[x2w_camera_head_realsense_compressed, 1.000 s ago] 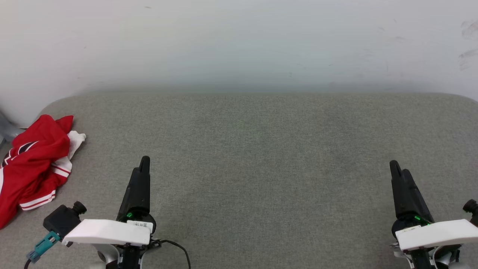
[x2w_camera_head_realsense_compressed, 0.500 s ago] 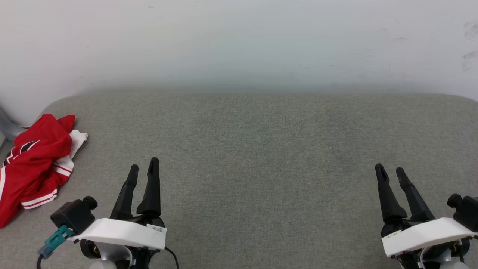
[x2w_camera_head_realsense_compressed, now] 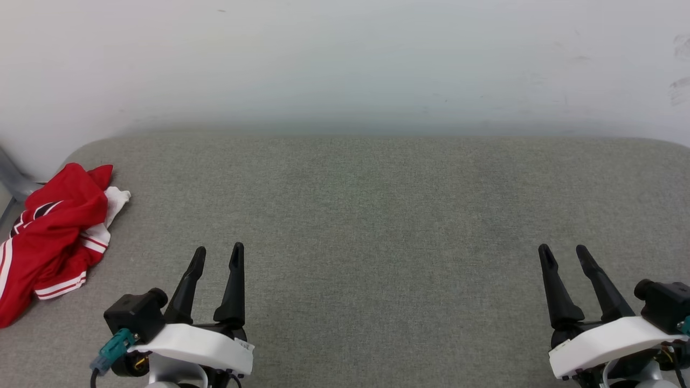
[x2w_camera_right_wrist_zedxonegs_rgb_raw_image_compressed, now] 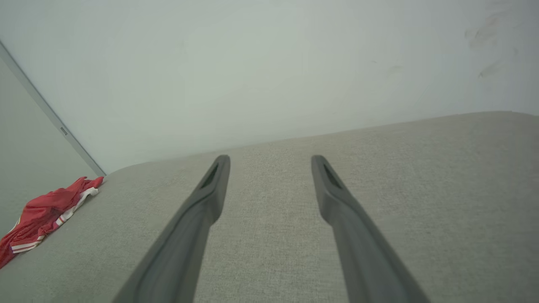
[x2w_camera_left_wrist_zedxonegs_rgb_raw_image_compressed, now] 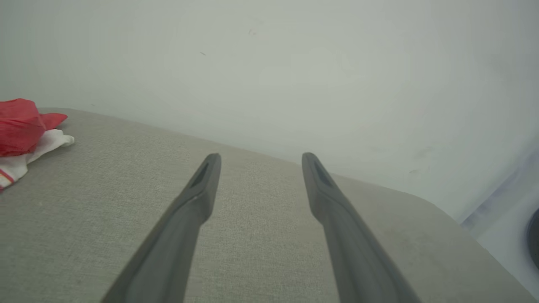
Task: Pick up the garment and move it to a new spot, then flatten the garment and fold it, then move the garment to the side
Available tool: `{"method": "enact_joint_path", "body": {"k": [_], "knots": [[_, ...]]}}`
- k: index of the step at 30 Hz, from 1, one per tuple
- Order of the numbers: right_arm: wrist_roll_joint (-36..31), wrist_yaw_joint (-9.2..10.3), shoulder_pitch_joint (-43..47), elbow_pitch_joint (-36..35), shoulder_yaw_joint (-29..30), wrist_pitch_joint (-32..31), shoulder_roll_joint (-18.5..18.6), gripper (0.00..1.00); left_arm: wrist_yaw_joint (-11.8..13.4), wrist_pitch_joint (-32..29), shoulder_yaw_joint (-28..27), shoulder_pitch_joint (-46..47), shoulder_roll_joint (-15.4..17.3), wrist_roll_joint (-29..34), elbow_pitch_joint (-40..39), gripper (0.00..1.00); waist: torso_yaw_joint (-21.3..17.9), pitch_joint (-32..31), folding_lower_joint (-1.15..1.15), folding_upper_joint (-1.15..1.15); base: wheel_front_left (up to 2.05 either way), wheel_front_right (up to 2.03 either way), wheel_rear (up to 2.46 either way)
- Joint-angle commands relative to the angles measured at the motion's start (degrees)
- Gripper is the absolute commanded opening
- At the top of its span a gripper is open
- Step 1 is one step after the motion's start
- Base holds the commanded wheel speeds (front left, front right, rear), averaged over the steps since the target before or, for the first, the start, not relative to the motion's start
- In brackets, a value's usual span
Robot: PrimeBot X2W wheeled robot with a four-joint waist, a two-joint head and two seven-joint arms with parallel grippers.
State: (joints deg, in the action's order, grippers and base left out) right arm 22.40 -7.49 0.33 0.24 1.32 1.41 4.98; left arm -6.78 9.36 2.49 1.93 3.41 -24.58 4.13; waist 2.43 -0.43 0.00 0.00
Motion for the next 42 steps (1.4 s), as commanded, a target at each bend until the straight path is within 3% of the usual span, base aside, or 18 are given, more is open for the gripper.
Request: {"method": "enact_joint_path", "body": {"k": [1,18,31,42], "knots": [[-1.6,0.00,0.1,-0.8,0.2,-0.2,-0.1,1.00,0.3,0.5,0.2,-0.1,0.5,1.6,-0.3,1.00,0.0,0.0,0.00,0.00,0.00,0.00,0.00],[-11.6,0.00,1.8,-2.4,2.2,-1.7,-1.6,1.00,2.4,2.7,1.8,-0.2,2.0,11.3,3.4,1.00,0.2,-0.4,0.00,0.00,0.00,0.00,0.00],[-15.9,0.01,2.2,-3.6,2.9,-2.0,-2.1,1.00,1.8,4.2,1.9,0.0,1.6,15.0,3.9,1.00,0.6,-0.5,0.00,0.00,0.00,0.00,0.00],[-15.8,0.01,2.6,-3.0,3.1,-1.2,-2.2,1.00,0.7,5.3,0.7,-0.3,0.6,15.6,4.0,1.00,0.9,-0.6,0.00,0.00,0.00,0.00,0.00]]}}
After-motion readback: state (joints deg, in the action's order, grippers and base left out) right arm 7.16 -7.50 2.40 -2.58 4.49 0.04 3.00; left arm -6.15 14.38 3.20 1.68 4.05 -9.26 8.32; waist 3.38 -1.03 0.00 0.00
